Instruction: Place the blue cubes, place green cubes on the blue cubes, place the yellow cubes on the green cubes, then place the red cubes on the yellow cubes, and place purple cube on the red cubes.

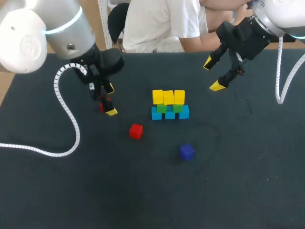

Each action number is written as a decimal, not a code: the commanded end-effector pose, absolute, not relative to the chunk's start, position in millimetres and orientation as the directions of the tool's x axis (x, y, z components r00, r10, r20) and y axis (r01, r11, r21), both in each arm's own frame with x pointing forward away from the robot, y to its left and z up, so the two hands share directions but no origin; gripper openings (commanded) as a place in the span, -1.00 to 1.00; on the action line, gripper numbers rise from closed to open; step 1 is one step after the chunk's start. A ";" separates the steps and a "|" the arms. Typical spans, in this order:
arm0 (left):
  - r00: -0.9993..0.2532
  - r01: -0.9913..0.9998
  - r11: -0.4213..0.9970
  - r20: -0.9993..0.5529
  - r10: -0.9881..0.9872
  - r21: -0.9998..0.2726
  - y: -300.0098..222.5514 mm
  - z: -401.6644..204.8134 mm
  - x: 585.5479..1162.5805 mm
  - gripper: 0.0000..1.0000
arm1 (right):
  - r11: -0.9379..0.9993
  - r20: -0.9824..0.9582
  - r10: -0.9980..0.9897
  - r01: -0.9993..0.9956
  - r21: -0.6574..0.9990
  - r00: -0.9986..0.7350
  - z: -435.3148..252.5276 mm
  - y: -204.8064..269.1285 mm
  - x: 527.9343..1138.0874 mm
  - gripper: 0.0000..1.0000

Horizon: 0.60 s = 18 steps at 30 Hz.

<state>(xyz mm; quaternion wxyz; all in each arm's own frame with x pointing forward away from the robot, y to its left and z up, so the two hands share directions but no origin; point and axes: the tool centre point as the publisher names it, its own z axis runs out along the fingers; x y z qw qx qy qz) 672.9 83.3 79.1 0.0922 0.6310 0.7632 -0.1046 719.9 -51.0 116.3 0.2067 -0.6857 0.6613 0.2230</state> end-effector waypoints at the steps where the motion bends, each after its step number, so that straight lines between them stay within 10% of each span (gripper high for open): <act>1: -0.171 0.985 0.165 -0.285 0.943 -0.045 78.8 78.4 675.7 1.00 | -0.041 -0.580 -0.814 -0.999 0.012 0.026 116.2 -51.0 720.3 1.00; 18: -0.247 0.969 0.228 -0.357 0.901 -0.096 154.1 49.1 676.3 1.00 | -0.041 -0.580 -0.814 -0.999 0.012 0.026 116.2 -51.0 720.3 1.00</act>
